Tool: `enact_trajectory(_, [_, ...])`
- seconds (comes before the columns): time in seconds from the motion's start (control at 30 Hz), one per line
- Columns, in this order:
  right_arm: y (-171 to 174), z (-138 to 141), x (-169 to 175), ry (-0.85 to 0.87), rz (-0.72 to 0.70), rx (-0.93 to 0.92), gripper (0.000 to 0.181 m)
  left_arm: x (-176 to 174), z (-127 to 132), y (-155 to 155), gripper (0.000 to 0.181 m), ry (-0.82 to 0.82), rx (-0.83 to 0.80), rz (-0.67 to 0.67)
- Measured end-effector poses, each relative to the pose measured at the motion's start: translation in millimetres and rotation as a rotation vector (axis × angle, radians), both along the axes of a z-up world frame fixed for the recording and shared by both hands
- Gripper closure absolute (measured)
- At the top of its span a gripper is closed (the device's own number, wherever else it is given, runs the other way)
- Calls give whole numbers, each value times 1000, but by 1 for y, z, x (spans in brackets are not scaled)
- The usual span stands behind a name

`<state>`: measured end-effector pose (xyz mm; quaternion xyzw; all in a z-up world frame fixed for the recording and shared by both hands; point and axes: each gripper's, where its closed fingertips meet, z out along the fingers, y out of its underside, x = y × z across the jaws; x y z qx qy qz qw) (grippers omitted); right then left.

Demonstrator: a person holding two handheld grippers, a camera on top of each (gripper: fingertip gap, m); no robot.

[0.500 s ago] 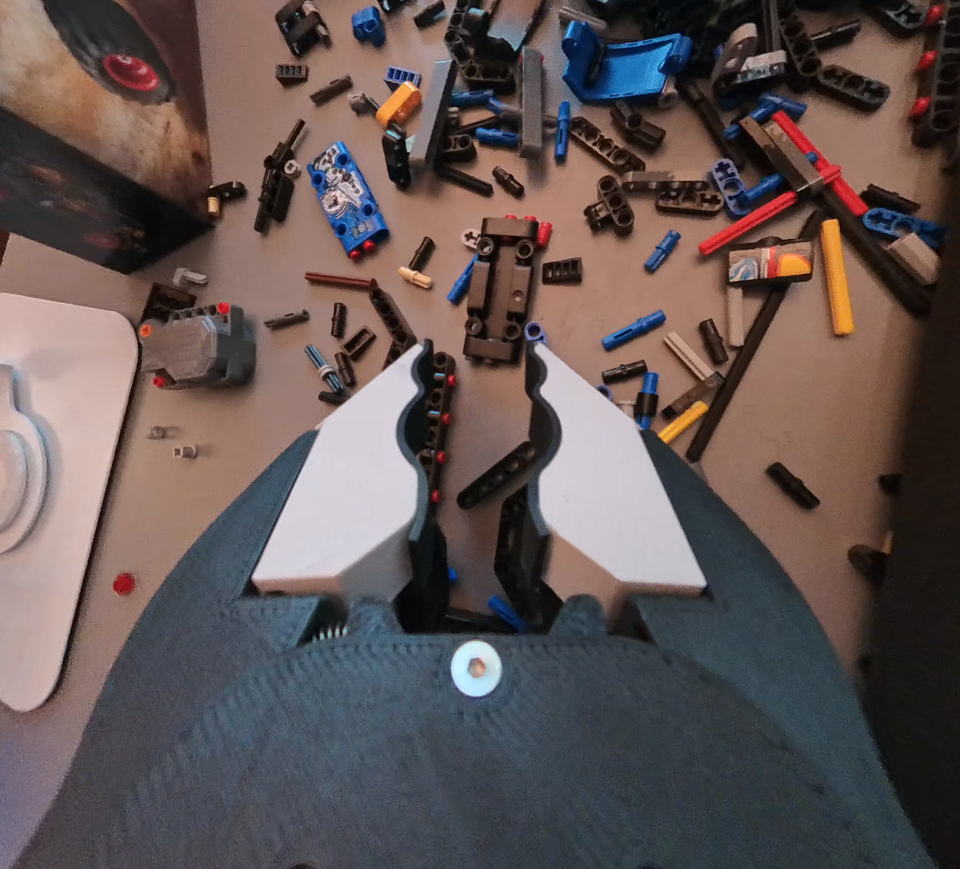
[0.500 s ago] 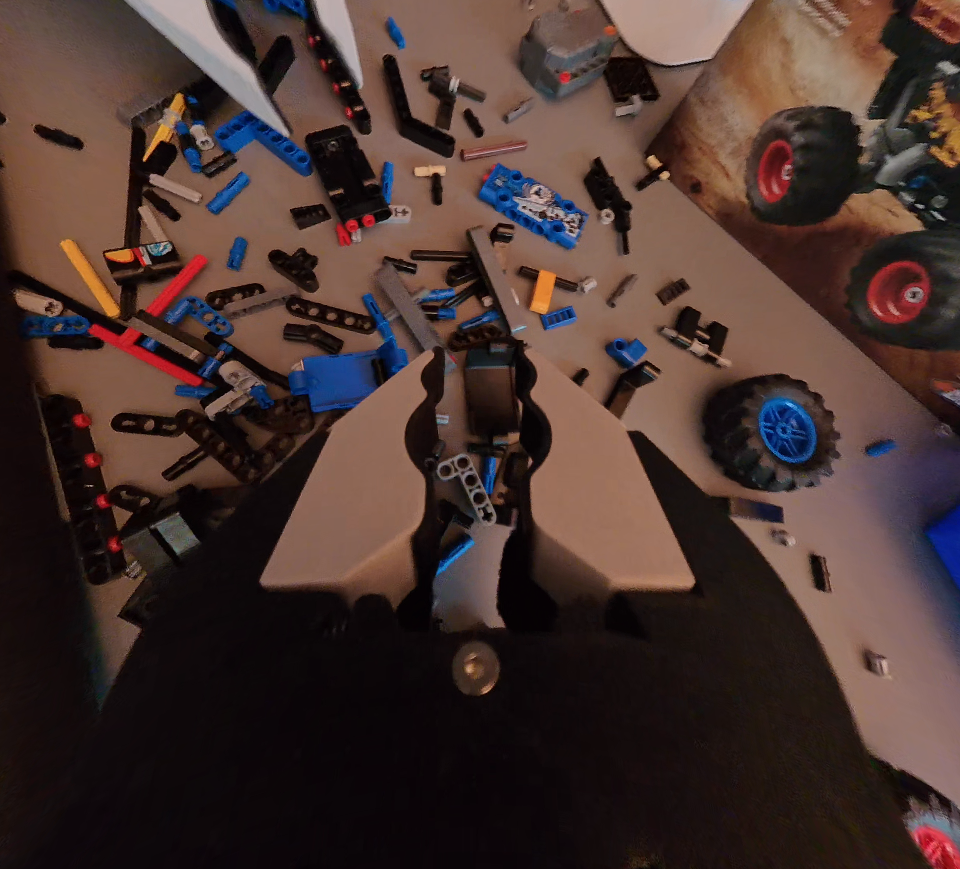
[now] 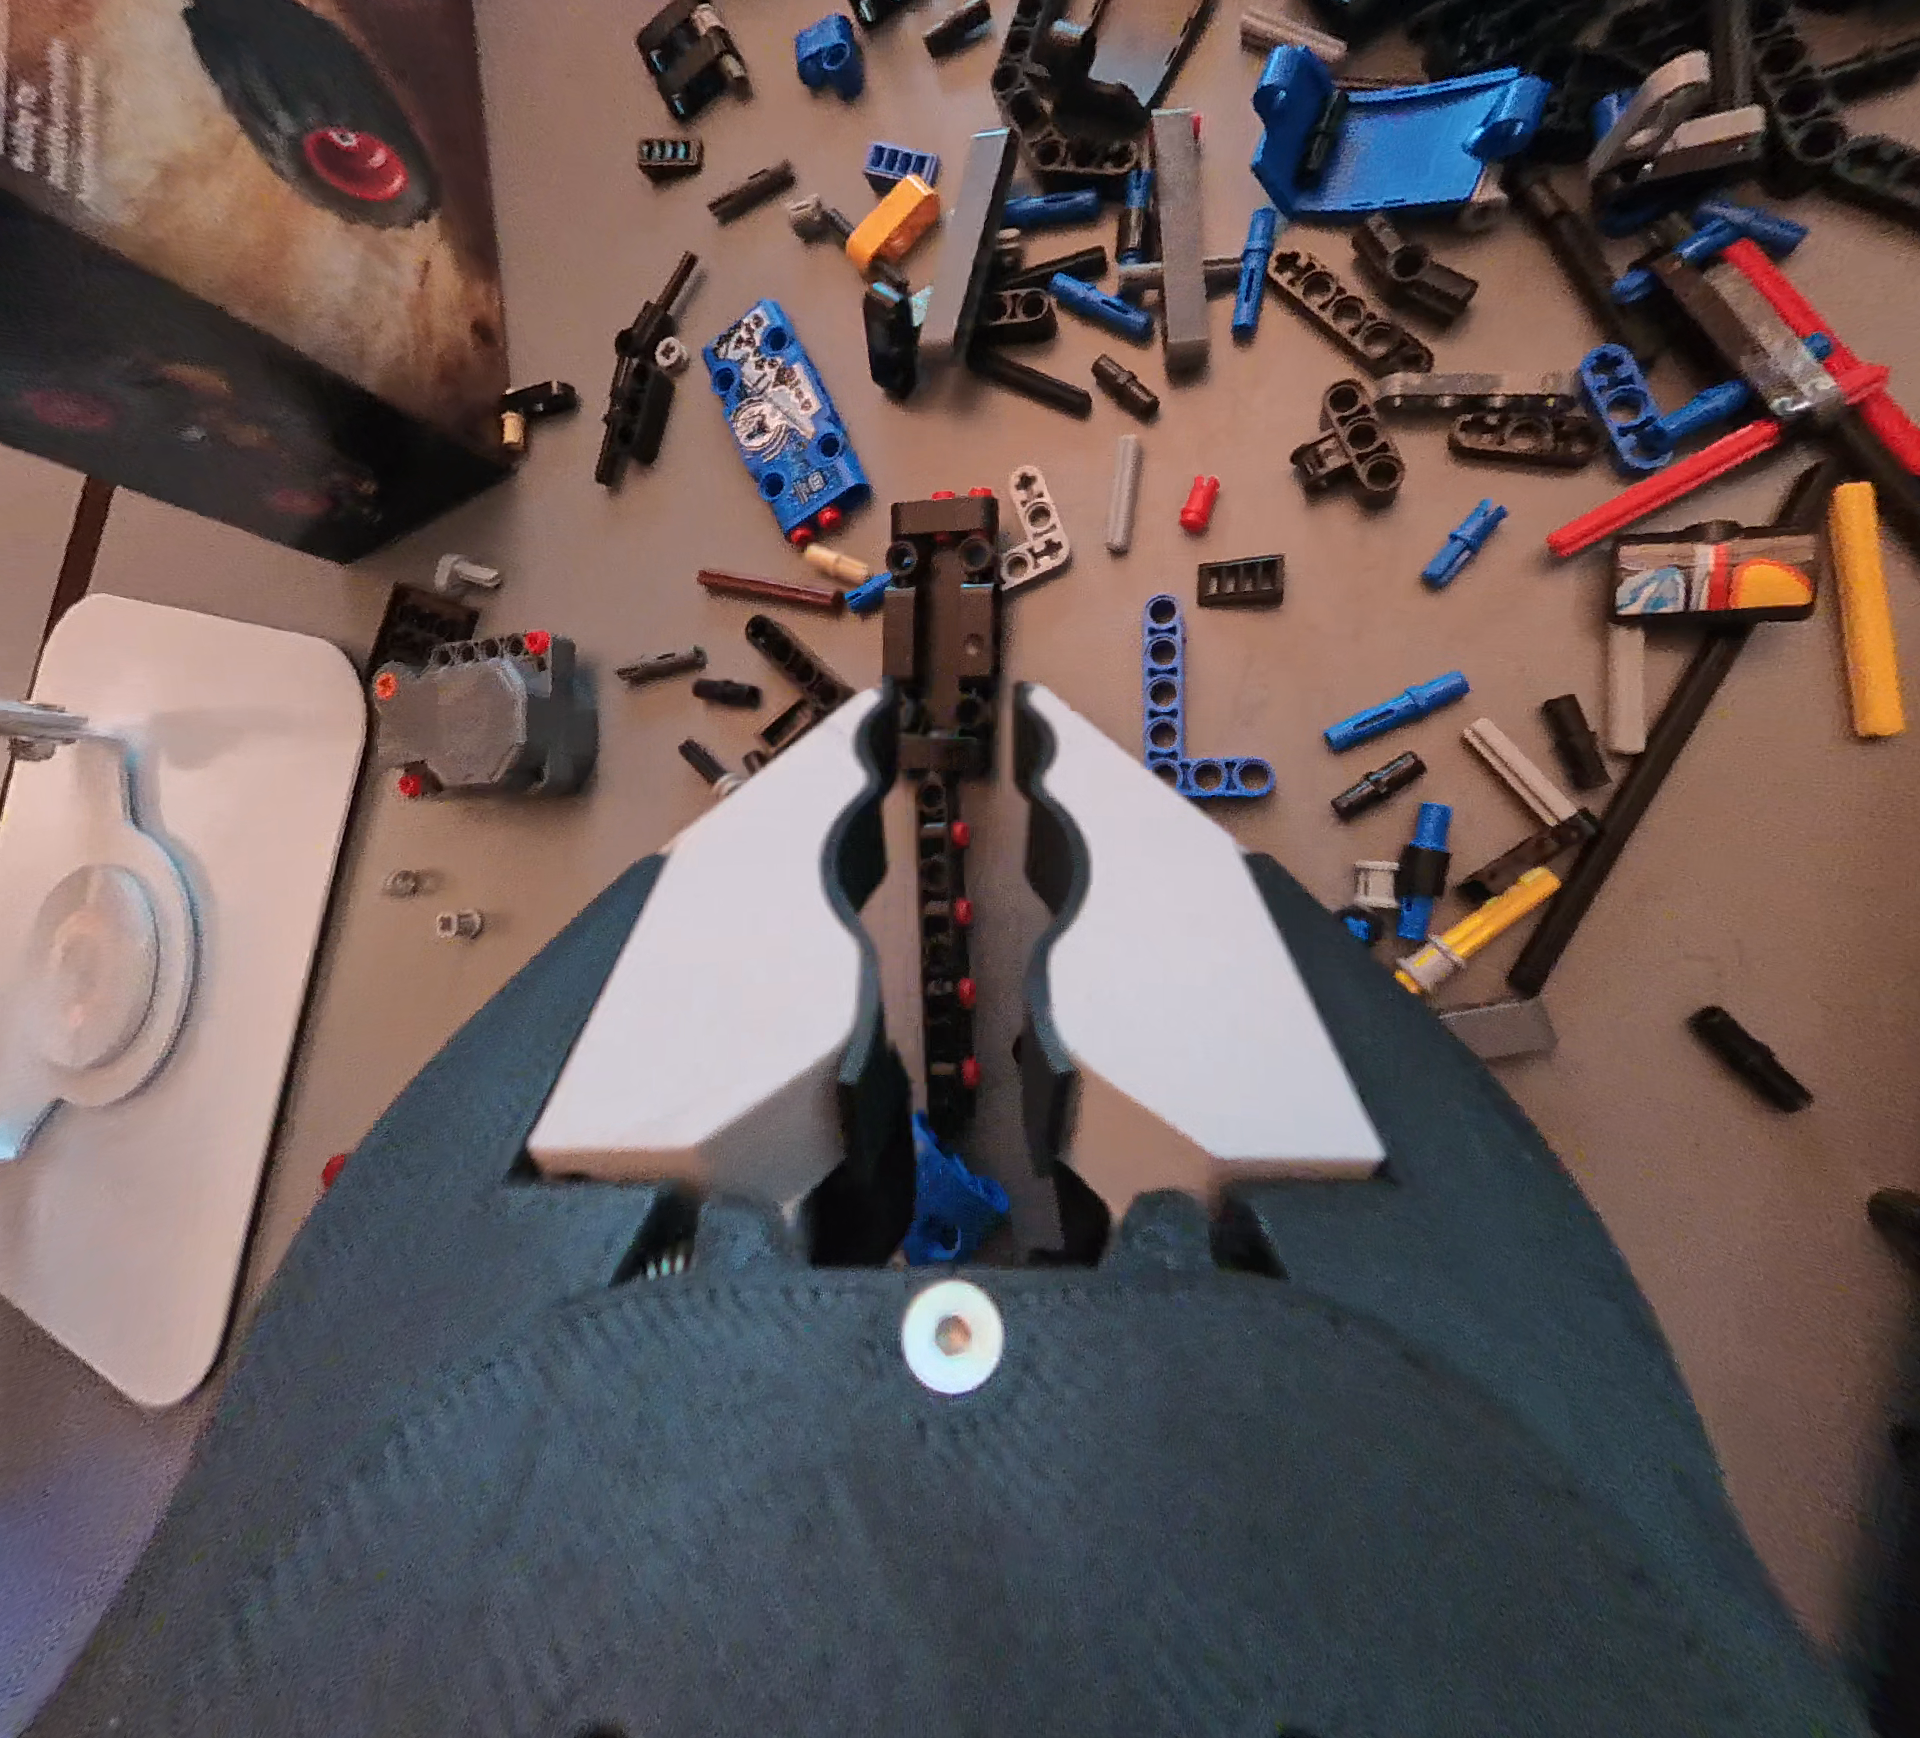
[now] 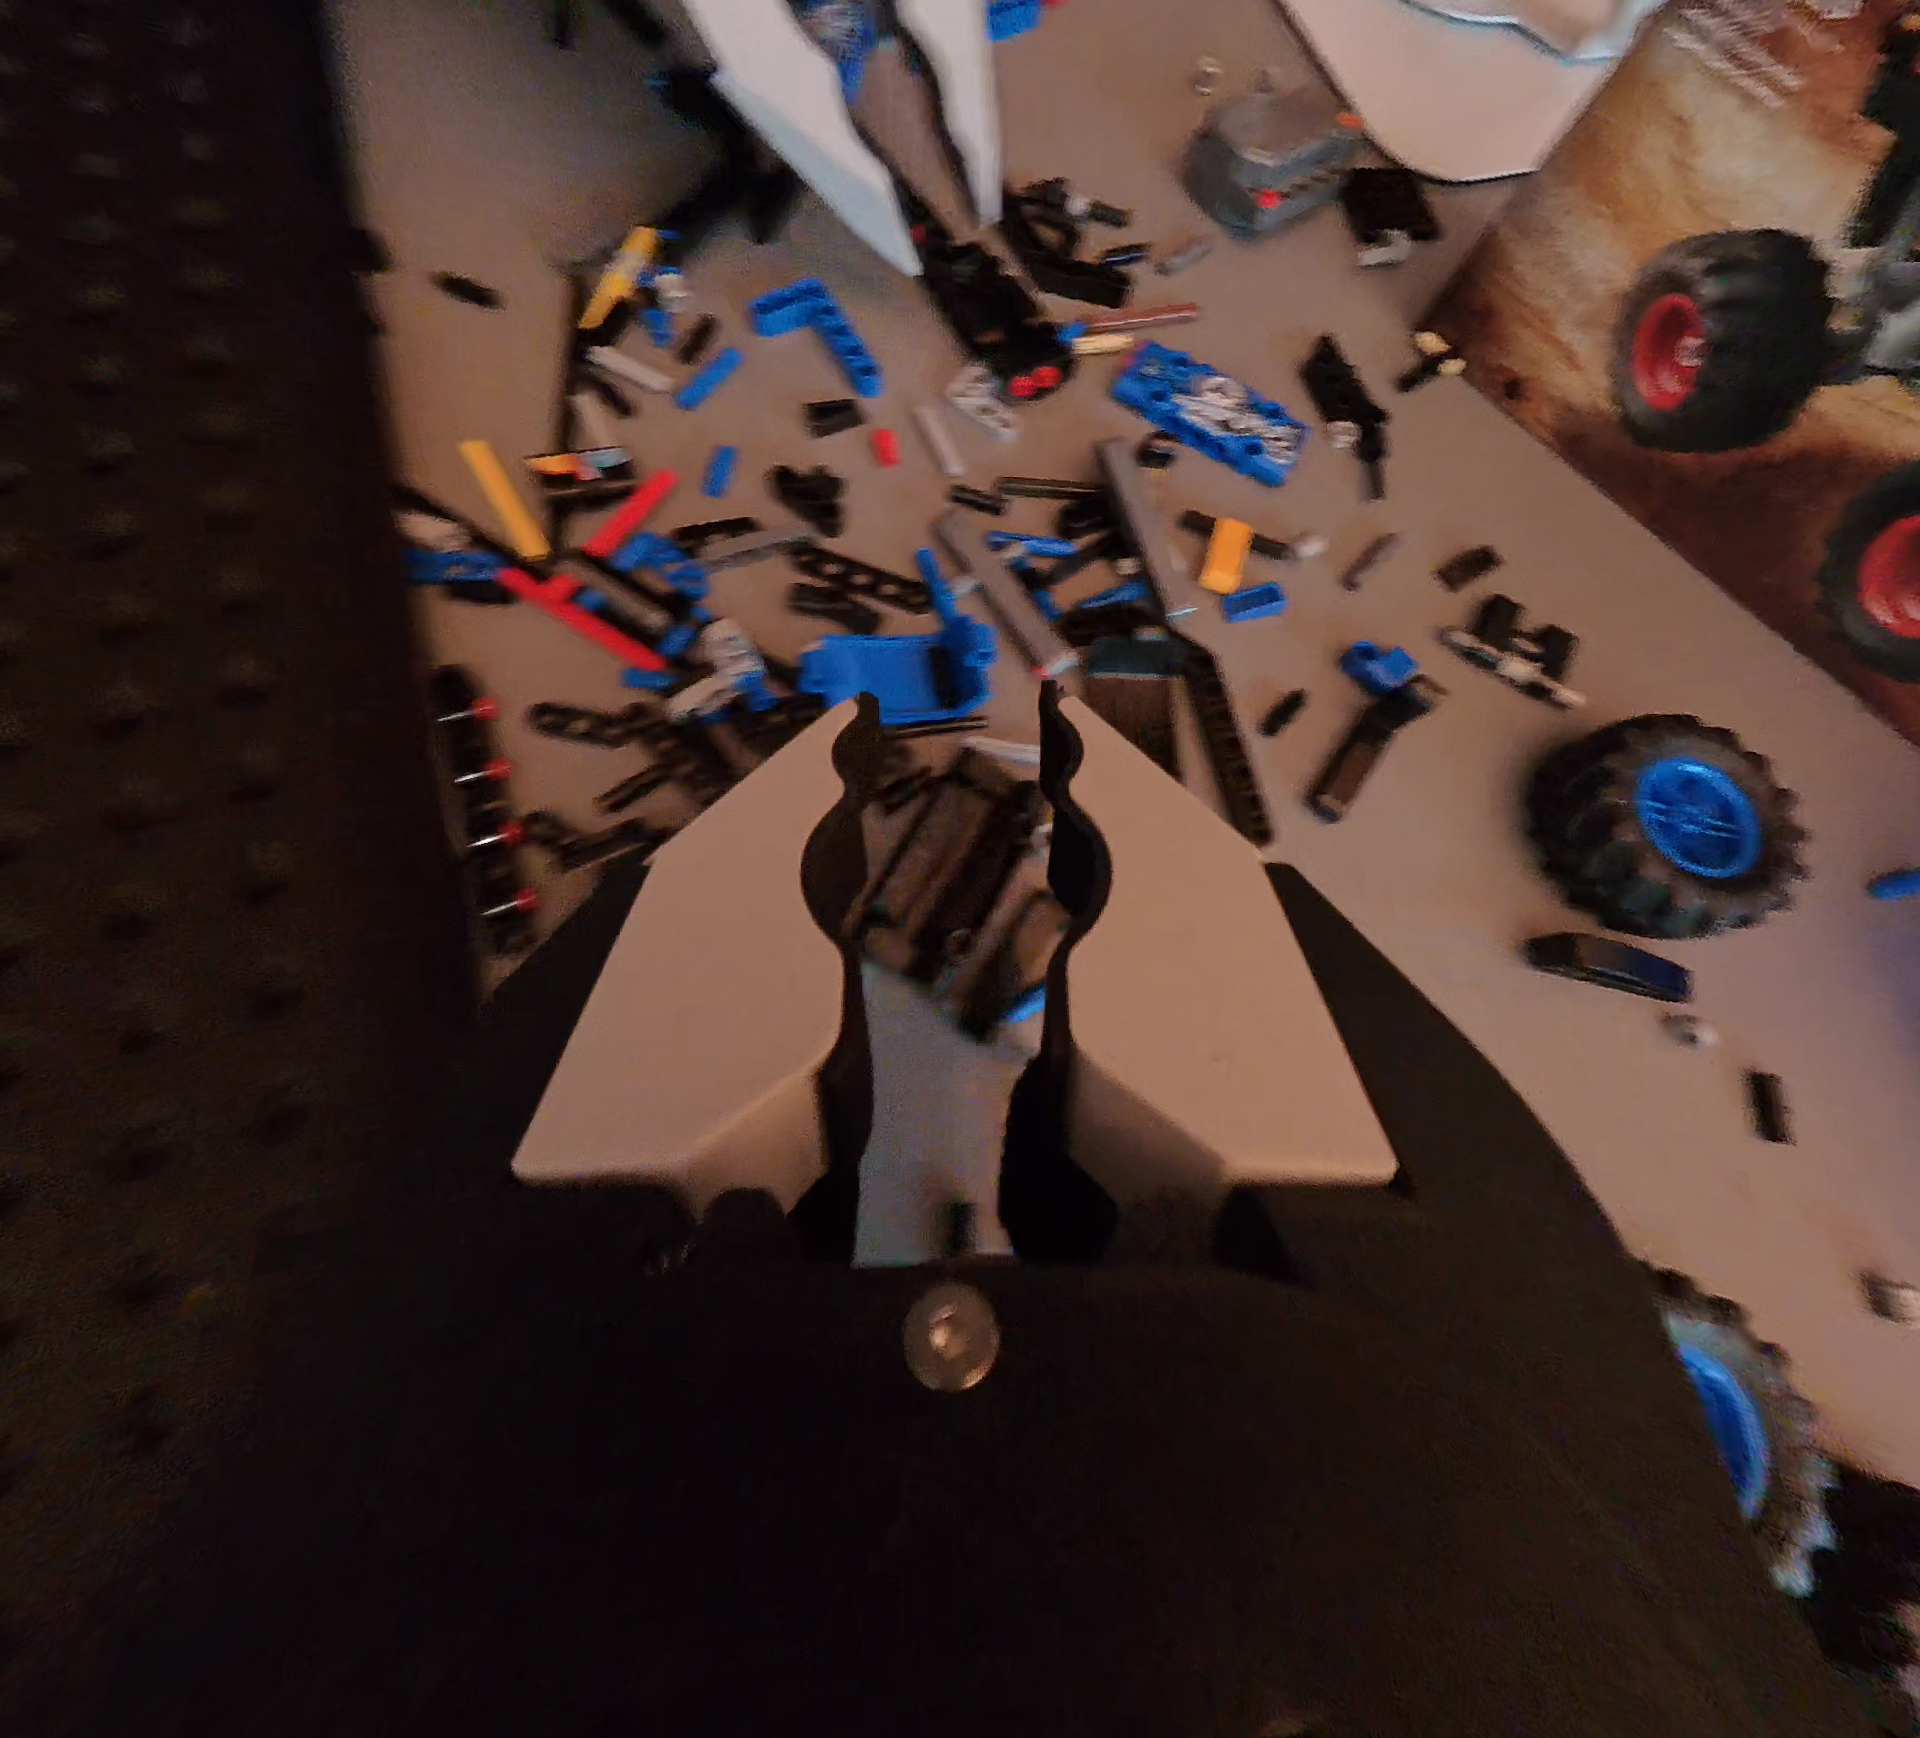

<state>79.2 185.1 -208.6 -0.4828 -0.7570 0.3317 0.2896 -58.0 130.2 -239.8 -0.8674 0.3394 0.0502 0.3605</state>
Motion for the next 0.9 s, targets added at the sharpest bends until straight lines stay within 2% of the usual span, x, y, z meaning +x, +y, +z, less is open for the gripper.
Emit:
enact_trajectory(0.1, [-24,-5,25,-50,82,-31,152,18,9,-15,152,-44,1,-85])
enact_trajectory(0.23, [-49,-20,47,-124,163,-35,150,75,19,-41,143,-179,-21,-279])
enact_trajectory(0.33, [-53,-34,48,-170,180,-4,164,106,11,-42,143,-140,-39,-347])
enact_trajectory(0.53, [-46,-37,31,-167,140,24,161,134,5,-8,152,-116,-6,-306])
enact_trajectory(0.67, [-46,-31,23,-151,144,42,160,142,-8,-3,175,-76,-40,-311])
enact_trajectory(0.77, [-46,-30,19,-146,148,49,157,137,-9,-1,180,-31,-5,-313])
enact_trajectory(0.83, [-45,-25,14,-116,139,54,152,131,-5,0,179,-51,11,-293])
enact_trajectory(0.9, [-46,-17,10,-66,145,79,148,134,5,-3,179,-156,5,-303])
